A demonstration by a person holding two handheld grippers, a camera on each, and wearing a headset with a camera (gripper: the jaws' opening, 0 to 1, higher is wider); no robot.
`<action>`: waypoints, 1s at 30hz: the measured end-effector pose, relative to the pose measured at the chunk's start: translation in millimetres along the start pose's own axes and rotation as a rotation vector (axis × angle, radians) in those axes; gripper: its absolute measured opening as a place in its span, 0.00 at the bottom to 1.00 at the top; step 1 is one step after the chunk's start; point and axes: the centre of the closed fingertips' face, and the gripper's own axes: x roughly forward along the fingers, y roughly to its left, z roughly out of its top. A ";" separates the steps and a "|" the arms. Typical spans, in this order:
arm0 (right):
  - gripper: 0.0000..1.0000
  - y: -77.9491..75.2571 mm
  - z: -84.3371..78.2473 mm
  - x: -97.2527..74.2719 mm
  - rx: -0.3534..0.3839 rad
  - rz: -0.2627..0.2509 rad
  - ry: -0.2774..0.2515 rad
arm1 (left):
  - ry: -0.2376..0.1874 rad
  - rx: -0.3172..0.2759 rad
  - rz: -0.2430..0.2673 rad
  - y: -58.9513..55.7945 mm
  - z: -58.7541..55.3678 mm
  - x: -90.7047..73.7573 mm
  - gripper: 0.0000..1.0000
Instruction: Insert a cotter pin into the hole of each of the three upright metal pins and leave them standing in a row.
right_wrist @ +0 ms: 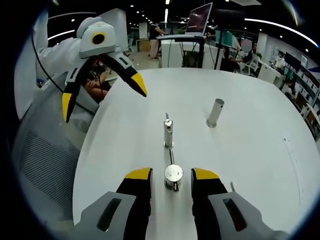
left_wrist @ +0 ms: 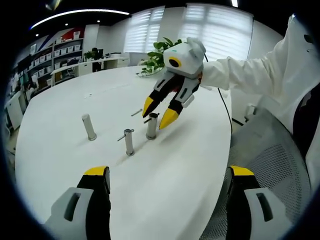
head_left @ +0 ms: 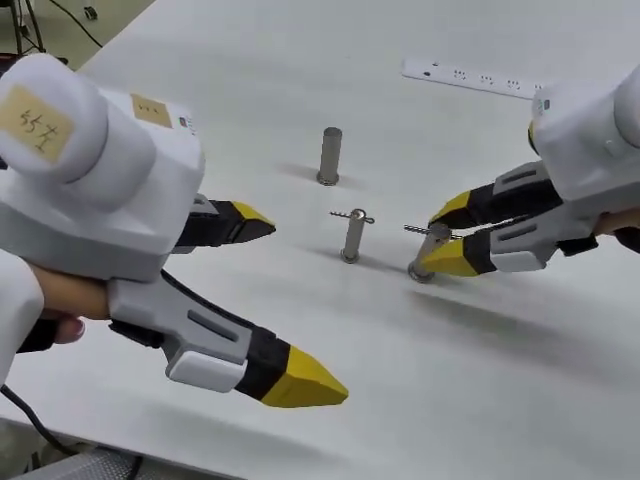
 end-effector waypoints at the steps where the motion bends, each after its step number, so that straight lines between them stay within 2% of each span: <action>1: 0.27 1.5 1.3 -3.4 0.005 -0.004 -0.007 | -0.006 -0.002 0.002 0.7 1.4 -0.7 0.97; 4: 0.28 6.9 9.2 -19.3 0.003 -0.035 -0.022 | -0.032 -0.008 0.011 6.5 5.8 -3.6 0.97; 6: 0.32 12.6 21.4 -31.6 0.031 -0.073 -0.083 | -0.048 -0.019 0.013 9.3 8.1 -5.0 0.97; 10: 0.36 20.5 28.9 -53.3 0.087 -0.112 -0.125 | -0.047 -0.016 0.014 13.1 9.2 -6.8 0.96; 13: 0.42 25.5 28.4 -64.2 0.122 -0.134 -0.146 | -0.049 -0.013 0.011 15.4 12.5 -8.7 0.96; 15: 0.42 30.9 26.4 -68.6 0.140 -0.127 -0.146 | -0.060 -0.012 0.010 16.7 16.4 -10.0 0.96; 18: 0.45 37.3 22.8 -75.9 0.181 -0.166 -0.163 | -0.076 -0.015 0.009 19.8 23.0 -12.2 0.96; 23: 0.66 51.8 15.8 -83.6 0.272 -0.172 -0.204 | -0.069 -0.017 0.009 21.3 23.9 -12.7 0.92; 27: 0.74 58.8 8.3 -86.8 0.322 -0.198 -0.227 | -0.071 -0.025 0.018 28.1 23.0 -13.4 0.92; 30: 0.81 65.4 5.2 -87.8 0.325 -0.199 -0.234 | -0.082 -0.035 0.034 35.0 24.6 -14.5 0.92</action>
